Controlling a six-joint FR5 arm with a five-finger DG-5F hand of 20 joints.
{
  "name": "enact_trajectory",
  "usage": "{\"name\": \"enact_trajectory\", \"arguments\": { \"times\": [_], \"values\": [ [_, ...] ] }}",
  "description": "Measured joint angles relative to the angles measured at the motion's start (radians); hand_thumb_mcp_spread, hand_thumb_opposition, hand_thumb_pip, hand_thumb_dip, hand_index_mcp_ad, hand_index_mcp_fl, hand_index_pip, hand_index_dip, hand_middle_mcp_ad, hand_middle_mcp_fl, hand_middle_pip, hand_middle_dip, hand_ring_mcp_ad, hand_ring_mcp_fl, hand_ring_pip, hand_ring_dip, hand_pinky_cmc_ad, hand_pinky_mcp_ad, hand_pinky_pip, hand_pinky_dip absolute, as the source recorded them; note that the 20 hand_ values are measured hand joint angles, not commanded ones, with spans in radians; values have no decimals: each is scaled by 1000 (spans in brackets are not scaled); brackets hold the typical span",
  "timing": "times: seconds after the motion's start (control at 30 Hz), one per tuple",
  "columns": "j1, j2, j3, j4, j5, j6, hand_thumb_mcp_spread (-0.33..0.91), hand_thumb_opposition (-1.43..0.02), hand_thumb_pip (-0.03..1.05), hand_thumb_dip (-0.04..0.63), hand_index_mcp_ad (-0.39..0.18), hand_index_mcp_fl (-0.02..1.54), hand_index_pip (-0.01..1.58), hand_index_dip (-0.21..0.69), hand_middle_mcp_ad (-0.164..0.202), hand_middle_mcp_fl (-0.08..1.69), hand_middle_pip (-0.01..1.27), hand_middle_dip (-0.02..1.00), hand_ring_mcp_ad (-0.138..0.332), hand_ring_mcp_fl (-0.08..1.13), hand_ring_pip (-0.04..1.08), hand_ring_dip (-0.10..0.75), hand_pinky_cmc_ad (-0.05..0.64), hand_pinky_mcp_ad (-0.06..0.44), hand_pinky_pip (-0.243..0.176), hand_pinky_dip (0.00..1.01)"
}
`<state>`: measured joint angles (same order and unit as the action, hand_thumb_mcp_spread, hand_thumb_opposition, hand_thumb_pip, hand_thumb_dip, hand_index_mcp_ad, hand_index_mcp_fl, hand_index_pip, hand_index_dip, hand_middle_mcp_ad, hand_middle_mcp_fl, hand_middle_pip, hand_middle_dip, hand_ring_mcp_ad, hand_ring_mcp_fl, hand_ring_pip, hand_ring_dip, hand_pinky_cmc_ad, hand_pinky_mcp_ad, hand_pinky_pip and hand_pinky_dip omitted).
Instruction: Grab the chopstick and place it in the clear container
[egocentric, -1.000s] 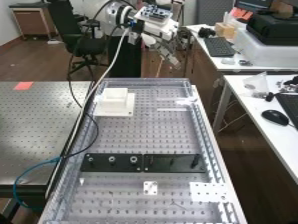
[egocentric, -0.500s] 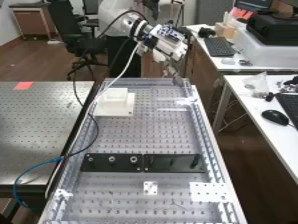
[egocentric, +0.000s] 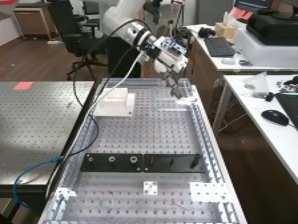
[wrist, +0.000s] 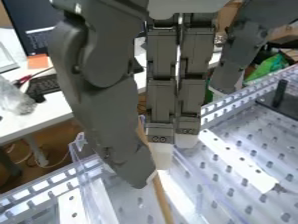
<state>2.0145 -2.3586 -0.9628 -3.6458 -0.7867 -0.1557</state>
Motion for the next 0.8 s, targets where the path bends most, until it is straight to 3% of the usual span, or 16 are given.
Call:
{"name": "enact_trajectory", "arguments": {
  "times": [0.53, 0.8],
  "values": [
    [-17, -52, 24, -10, -4, 28, 686, -1127, 499, 269, -178, 1161, 750, 122, 63, 1265, 422, 627, 35, 958, 94, 469, 476, 298, 113, 293],
    [-22, -81, 69, -57, -29, 29, 677, -1127, 501, 269, -182, 1161, 750, 122, 66, 1258, 433, 630, 54, 958, 96, 471, 480, 295, 113, 293]
  ]
}}
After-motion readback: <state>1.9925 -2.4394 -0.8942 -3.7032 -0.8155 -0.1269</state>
